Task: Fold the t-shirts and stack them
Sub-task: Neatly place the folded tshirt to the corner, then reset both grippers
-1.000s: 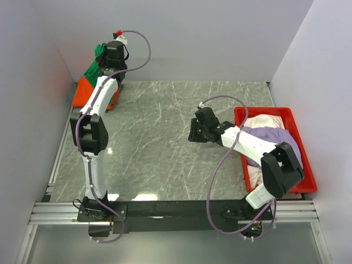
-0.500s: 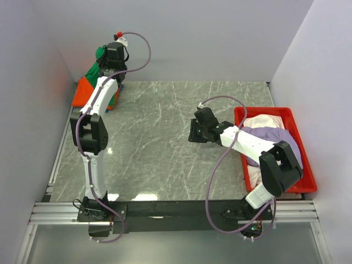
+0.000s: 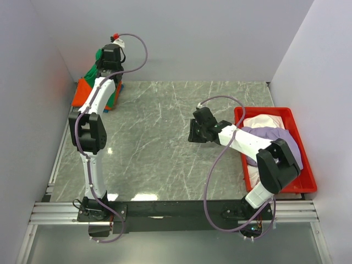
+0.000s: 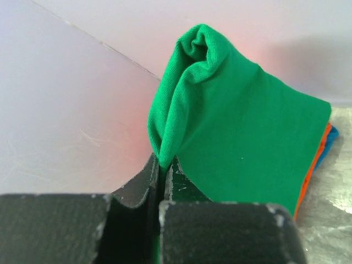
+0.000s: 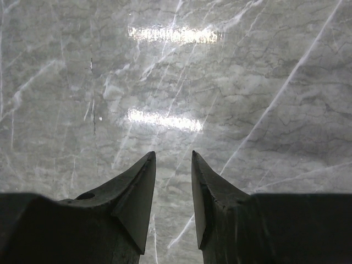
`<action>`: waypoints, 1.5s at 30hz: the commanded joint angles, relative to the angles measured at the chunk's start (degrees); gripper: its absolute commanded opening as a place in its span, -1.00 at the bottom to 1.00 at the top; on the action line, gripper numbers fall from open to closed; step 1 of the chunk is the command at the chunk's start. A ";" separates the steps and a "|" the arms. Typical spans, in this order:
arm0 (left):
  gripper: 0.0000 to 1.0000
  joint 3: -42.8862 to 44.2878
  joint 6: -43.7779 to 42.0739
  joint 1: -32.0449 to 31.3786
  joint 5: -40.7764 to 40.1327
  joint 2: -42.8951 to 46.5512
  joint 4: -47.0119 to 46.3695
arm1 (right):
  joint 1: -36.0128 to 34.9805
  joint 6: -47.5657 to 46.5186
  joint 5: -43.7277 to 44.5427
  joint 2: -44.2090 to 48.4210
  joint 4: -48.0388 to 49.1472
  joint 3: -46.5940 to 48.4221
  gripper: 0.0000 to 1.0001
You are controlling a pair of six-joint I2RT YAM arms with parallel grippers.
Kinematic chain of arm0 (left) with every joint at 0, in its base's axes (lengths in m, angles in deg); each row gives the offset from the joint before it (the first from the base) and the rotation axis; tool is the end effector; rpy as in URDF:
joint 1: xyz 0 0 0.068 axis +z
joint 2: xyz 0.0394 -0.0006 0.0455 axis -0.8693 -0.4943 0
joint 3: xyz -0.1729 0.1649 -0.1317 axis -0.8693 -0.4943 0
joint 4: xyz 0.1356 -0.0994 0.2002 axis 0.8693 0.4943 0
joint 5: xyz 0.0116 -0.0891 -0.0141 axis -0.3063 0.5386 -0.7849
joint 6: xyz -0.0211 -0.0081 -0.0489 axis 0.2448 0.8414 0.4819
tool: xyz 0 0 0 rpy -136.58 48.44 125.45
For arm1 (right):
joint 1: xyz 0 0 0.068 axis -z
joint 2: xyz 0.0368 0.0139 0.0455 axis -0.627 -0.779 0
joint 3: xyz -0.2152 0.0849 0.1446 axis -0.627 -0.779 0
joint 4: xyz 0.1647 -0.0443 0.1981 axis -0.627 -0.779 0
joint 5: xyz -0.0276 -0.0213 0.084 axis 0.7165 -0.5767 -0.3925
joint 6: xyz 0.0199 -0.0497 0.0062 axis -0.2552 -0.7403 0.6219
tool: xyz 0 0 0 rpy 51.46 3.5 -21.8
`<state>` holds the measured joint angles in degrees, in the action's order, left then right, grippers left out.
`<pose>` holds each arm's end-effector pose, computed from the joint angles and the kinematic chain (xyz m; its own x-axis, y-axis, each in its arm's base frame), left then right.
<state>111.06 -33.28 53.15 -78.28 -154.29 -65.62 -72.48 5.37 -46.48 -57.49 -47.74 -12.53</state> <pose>0.5143 -0.0426 0.3444 -0.4799 0.4307 -0.7644 -0.3178 0.7267 0.6090 0.2766 0.1833 0.2134 -0.8342 0.0630 -0.5478 -0.1349 0.9399 0.3135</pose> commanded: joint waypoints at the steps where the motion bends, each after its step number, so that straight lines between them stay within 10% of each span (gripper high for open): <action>1: -0.99 -1.07 2.12 2.38 1.63 -0.71 -4.32 | -0.72 -0.57 1.22 -1.32 0.04 3.02 -0.21; 7: -0.88 -1.33 5.11 7.04 4.61 -3.79 -6.59 | -0.80 -0.66 1.31 -2.82 0.22 3.55 -0.21; 13: -0.14 5.93 18.10 13.10 9.16 -9.32 -1.61 | -0.80 -0.92 0.87 -3.87 1.01 3.64 -0.21; 17: 0.98 4.22 24.53 14.61 10.77 -7.05 -3.50 | -0.89 -0.93 0.87 -3.52 1.36 3.73 -0.20; 45: 0.99 -48.42 63.29 4.51 25.89 35.11 -9.94 | -0.72 0.83 2.36 15.28 4.44 -3.48 -0.19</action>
<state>67.58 23.59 61.72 -55.14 -126.88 -75.46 -72.83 5.85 -46.28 -45.62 -45.22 -15.55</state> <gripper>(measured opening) 0.995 0.405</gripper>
